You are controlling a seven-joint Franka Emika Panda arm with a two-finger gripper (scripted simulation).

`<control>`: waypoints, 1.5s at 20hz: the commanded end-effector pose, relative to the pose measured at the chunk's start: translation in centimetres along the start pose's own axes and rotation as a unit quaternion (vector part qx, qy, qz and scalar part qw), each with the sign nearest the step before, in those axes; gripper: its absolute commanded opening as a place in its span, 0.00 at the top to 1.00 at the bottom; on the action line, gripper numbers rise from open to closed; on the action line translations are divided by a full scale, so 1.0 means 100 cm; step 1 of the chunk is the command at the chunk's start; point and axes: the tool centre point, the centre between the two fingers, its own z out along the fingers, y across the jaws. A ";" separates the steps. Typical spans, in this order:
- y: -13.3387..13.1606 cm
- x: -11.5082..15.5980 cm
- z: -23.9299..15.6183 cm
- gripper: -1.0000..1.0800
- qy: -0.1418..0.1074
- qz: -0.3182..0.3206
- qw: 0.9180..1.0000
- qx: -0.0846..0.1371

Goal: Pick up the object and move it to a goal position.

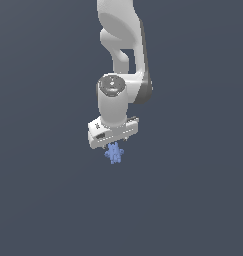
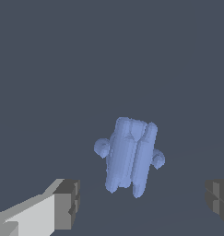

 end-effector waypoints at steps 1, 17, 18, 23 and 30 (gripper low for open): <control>0.002 0.001 0.007 0.04 0.001 -0.033 0.999 0.001; 0.008 0.004 0.035 0.04 0.009 -0.160 0.987 0.004; 0.008 0.004 0.036 0.04 0.009 -0.163 0.987 0.004; 0.008 0.004 0.037 0.04 0.009 -0.163 0.987 0.004; 0.008 0.004 0.061 0.04 0.009 -0.164 0.986 0.004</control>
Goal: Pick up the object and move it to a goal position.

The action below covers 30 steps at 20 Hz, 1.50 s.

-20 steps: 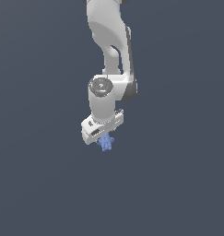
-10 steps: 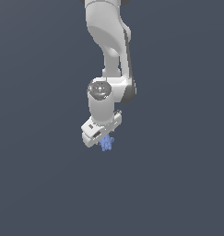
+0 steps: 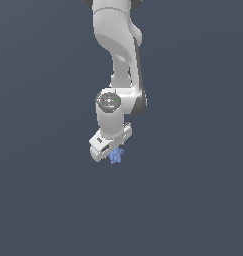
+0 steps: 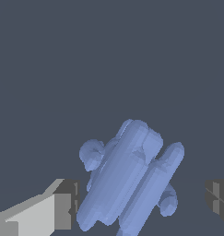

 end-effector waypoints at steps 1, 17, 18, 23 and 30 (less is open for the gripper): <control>-0.001 -0.001 0.014 0.04 0.000 -0.001 1.000 0.000; 0.000 0.000 0.034 1.00 0.000 -0.001 1.000 0.000; 0.000 0.000 0.034 1.00 0.000 -0.001 1.000 0.000; 0.000 0.000 0.030 1.00 0.000 -0.001 1.000 0.000; -0.001 -0.003 0.005 1.00 0.000 -0.001 1.000 0.000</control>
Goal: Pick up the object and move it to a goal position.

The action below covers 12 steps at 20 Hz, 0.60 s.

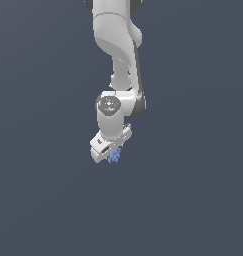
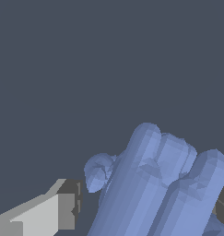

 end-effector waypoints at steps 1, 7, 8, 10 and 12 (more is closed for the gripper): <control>0.000 -0.001 -0.014 1.00 0.000 0.000 1.000 -0.001; -0.003 -0.005 -0.063 1.00 0.000 0.000 1.000 -0.001; -0.003 -0.005 -0.074 1.00 0.000 0.000 1.000 -0.001; -0.004 -0.007 -0.095 1.00 0.000 -0.001 1.000 0.000; -0.004 -0.008 -0.116 1.00 0.000 -0.001 1.000 0.000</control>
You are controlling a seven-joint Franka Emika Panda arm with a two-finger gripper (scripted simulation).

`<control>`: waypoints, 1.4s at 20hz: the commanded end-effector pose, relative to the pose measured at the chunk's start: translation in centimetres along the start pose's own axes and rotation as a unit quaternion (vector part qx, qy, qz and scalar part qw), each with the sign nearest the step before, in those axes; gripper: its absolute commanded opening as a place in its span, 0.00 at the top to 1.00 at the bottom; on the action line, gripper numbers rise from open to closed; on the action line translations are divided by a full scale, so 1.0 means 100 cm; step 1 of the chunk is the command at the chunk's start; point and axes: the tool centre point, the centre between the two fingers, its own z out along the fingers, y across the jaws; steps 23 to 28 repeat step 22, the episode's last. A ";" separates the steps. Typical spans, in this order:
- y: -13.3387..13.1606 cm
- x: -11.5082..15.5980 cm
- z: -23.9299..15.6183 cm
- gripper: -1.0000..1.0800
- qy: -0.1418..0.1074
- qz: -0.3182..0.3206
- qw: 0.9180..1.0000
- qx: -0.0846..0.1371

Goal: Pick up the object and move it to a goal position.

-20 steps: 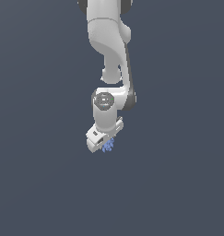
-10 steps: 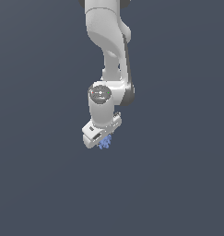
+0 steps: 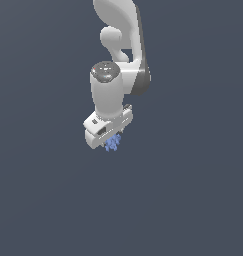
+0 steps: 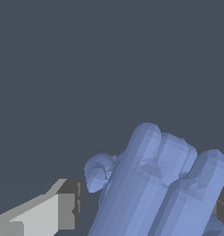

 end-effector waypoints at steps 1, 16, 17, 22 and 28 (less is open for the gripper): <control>-0.001 -0.002 -0.026 1.00 0.000 0.000 1.000 0.000; -0.001 -0.005 -0.107 1.00 0.000 0.000 1.000 0.000; -0.001 -0.005 -0.108 1.00 0.000 0.000 1.000 0.000; 0.000 -0.005 -0.105 1.00 0.000 0.000 1.000 0.000; 0.000 -0.005 -0.105 1.00 0.000 0.000 1.000 0.000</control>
